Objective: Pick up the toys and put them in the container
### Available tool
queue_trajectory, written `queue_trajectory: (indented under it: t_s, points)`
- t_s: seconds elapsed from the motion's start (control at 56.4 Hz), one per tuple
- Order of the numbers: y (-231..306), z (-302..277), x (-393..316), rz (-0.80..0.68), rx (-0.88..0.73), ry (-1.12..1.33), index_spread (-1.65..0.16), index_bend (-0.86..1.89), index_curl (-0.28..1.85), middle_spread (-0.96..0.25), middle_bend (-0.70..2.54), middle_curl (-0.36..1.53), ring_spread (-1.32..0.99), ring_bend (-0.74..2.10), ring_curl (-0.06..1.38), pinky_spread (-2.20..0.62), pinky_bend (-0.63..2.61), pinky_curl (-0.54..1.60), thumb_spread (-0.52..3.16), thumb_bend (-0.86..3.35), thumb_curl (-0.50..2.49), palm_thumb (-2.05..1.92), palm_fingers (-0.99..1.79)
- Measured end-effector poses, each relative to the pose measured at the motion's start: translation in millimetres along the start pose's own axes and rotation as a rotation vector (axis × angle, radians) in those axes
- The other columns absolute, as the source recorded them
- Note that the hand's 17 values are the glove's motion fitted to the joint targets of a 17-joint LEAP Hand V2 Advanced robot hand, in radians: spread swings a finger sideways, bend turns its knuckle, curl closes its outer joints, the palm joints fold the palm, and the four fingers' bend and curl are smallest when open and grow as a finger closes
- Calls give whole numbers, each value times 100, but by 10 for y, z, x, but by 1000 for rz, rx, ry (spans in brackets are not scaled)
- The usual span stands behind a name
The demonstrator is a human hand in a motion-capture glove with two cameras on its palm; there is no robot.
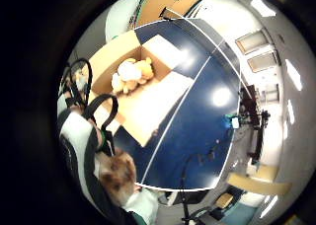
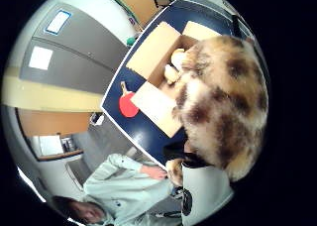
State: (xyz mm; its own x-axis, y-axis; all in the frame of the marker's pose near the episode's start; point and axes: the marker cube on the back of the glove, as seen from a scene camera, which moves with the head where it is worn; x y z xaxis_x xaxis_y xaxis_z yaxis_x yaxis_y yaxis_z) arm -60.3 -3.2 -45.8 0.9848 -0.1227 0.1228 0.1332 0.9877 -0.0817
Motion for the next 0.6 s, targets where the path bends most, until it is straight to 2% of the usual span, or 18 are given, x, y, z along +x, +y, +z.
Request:
queue_trajectory:
  t_s: [0.035, 0.177, 0.284, 0.319, 0.337, 0.354, 0.372, 0.39, 0.408, 0.443, 0.478, 0.496, 0.549, 0.603]
  points:
    - [-77, 52, 66, 14, -9, 31, -19, 28, 31, -12, 111, 62, -26, 153, 57, -37, 101, 49, 107, -1, 65, 59, 114]
    - [-339, 82, 323, 108, -27, -189, -20, 24, 34, -12, 112, 63, -27, 151, 56, -36, 100, 50, 110, -1, 64, 57, 113]
    - [-368, 270, 708, -19, -61, 64, -20, 17, 34, -13, 106, 60, -28, 149, 55, -37, 100, 49, 116, -3, 61, 51, 104]
    - [-359, 350, 779, -30, -91, 141, -20, 10, 33, -13, 100, 59, -28, 148, 55, -37, 102, 49, 121, -4, 58, 45, 93]
    - [-343, 389, 788, -55, -110, 163, -20, 6, 32, -13, 94, 57, -28, 148, 55, -37, 104, 50, 122, -6, 56, 41, 80]
    - [-324, 423, 794, -86, -128, 178, -20, -1, 30, -13, 82, 55, -29, 147, 55, -35, 109, 52, 122, -8, 53, 34, 51]
    - [-306, 448, 818, -118, -144, 190, -20, 2, 32, -13, 81, 56, -28, 149, 58, -35, 112, 55, 123, -7, 52, 32, 49]
    - [-294, 464, 866, -139, -153, 197, -21, 7, 32, -10, 54, 47, -25, 125, 51, -28, 116, 56, 121, -12, 49, 22, -17]
    - [-294, 467, 914, -136, -154, 186, -21, 12, 36, -8, 49, 48, -22, 119, 54, -25, 119, 60, 120, -12, 48, 17, -30]
    - [-333, 448, 893, -21, -140, 90, -22, 14, 34, -5, 41, 43, -16, 91, 45, -18, 118, 56, 117, -11, 45, 9, -47]
    - [-372, 446, 768, 122, -115, 22, -22, 12, 31, -3, 35, 40, -13, 74, 37, -14, 116, 51, 115, -9, 44, 4, -46]
    - [-366, 462, 715, 139, -106, 34, -22, 12, 30, -2, 31, 38, -12, 68, 34, -11, 113, 49, 115, -8, 43, 2, -46]
    - [-296, 454, 699, 69, -95, 30, -21, 9, 28, 0, 23, 36, -8, 55, 26, -7, 110, 46, 114, -6, 41, -1, -40]
    - [-262, 380, 757, 107, -83, -71, -21, 7, 26, 1, 17, 34, -5, 48, 23, -3, 106, 44, 113, -5, 40, -2, -36]
